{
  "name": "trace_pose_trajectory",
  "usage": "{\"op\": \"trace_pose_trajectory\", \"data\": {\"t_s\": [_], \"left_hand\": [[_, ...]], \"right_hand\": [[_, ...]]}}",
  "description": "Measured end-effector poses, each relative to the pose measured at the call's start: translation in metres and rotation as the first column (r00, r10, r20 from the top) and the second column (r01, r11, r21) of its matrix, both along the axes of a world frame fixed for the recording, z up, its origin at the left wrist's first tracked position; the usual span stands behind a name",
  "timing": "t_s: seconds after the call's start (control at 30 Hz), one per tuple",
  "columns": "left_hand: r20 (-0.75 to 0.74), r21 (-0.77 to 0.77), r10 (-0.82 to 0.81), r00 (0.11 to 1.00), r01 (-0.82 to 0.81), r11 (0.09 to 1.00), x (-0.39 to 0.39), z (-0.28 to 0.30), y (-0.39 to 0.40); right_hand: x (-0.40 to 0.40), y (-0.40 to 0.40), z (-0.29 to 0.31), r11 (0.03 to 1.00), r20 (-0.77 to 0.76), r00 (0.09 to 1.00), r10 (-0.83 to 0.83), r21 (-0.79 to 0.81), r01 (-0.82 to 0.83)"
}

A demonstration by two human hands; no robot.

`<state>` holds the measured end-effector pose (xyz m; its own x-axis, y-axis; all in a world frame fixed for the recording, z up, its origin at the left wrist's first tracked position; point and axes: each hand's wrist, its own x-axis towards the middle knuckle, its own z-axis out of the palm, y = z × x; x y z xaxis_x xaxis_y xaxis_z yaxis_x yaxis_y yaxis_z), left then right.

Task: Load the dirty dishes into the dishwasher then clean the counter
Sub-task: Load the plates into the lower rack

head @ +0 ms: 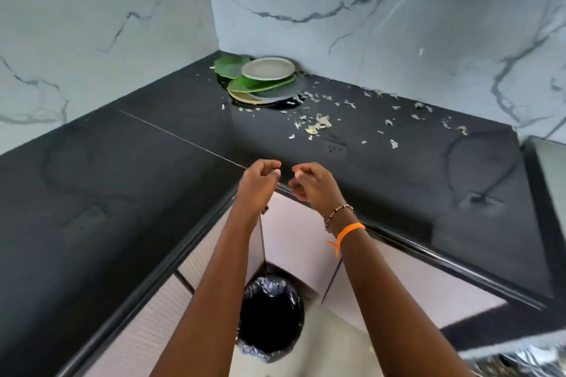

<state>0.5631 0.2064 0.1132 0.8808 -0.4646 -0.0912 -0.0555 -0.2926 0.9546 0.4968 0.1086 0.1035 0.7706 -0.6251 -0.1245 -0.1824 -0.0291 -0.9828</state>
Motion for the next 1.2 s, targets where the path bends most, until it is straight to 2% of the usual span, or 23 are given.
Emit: {"op": "trace_pose_trajectory", "data": {"t_s": [0.13, 0.4, 0.5, 0.67, 0.8, 0.97, 1.07, 1.2], "left_hand": [[-0.047, -0.117, 0.120, 0.992, -0.125, 0.985, 0.050, 0.011, -0.009], [-0.101, -0.232, 0.307, 0.946, -0.322, 0.918, 0.141, 0.006, -0.061], [-0.183, -0.255, 0.295, 0.938, -0.336, 0.907, 0.171, 0.011, -0.096], [-0.296, -0.294, 0.253, 0.921, -0.340, 0.893, 0.210, 0.013, -0.135], [-0.328, -0.237, 0.314, 0.891, -0.399, 0.886, 0.233, 0.001, -0.149], [-0.392, -0.137, 0.350, 0.851, -0.431, 0.892, 0.256, -0.015, -0.156], [-0.448, -0.097, 0.314, 0.837, -0.394, 0.914, 0.267, -0.021, -0.159], [-0.520, -0.067, 0.249, 0.817, -0.329, 0.942, 0.273, -0.029, -0.167]], "right_hand": [[0.054, -0.019, -0.005, 0.995, -0.011, 1.000, 0.028, 0.093, -0.027], [0.167, -0.089, -0.013, 0.978, -0.057, 0.995, 0.083, 0.198, -0.070], [0.210, -0.121, -0.012, 0.966, -0.054, 0.994, 0.090, 0.248, -0.074], [0.263, -0.176, -0.013, 0.931, -0.057, 0.997, -0.057, 0.358, 0.074], [0.298, -0.211, -0.024, 0.871, -0.092, 0.993, -0.074, 0.479, 0.109], [0.332, -0.236, -0.033, 0.734, -0.110, 0.985, -0.129, 0.658, 0.170], [0.344, -0.246, -0.037, 0.756, -0.192, 0.965, -0.181, 0.601, 0.261], [0.340, -0.252, -0.043, 0.826, -0.240, 0.962, -0.128, 0.511, 0.237]]}}
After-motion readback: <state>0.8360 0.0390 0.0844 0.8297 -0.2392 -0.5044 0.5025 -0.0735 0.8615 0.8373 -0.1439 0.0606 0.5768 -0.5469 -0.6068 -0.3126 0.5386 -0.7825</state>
